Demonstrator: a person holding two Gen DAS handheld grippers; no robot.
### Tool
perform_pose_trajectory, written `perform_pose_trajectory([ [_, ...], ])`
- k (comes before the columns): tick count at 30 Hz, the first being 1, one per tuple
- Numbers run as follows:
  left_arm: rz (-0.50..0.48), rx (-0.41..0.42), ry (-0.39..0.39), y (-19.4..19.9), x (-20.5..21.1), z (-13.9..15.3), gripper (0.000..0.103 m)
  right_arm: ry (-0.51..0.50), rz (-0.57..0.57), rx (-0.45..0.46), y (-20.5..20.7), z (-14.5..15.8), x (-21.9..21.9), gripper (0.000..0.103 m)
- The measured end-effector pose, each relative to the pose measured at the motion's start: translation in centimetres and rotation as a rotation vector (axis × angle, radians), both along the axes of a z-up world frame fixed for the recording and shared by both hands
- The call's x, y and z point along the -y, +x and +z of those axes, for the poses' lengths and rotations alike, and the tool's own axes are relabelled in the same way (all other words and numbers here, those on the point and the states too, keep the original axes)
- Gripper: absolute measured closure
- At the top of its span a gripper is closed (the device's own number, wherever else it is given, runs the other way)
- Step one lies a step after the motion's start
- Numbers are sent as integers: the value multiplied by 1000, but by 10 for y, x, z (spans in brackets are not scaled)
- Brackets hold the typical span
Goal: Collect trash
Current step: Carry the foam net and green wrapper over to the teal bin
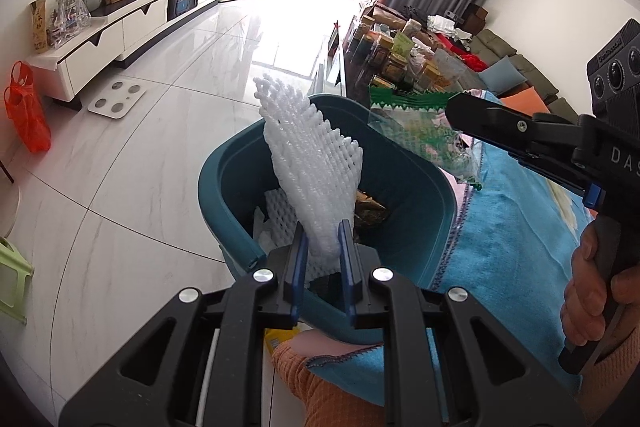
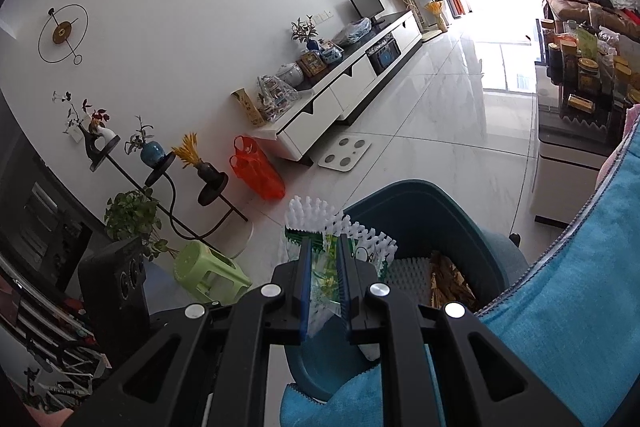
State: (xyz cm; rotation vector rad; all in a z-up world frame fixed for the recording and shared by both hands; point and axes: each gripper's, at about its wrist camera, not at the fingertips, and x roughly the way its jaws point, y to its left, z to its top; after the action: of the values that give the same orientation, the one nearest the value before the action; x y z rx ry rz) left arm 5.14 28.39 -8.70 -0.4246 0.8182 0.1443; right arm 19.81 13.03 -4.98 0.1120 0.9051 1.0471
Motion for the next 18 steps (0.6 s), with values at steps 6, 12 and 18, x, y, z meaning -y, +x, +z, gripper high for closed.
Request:
perform_pose_trajectory([
  [6, 4, -29, -3, 11, -1, -9, 88, -32, -18, -31, 7, -8, -9, 92],
  [12, -2, -43, 2, 17, 0, -12, 88, -59, -28, -45, 10, -15, -12, 92],
  [18, -8, -52, 2, 20, -1, -16, 88, -82, -32, -55, 11, -18, -15, 91],
])
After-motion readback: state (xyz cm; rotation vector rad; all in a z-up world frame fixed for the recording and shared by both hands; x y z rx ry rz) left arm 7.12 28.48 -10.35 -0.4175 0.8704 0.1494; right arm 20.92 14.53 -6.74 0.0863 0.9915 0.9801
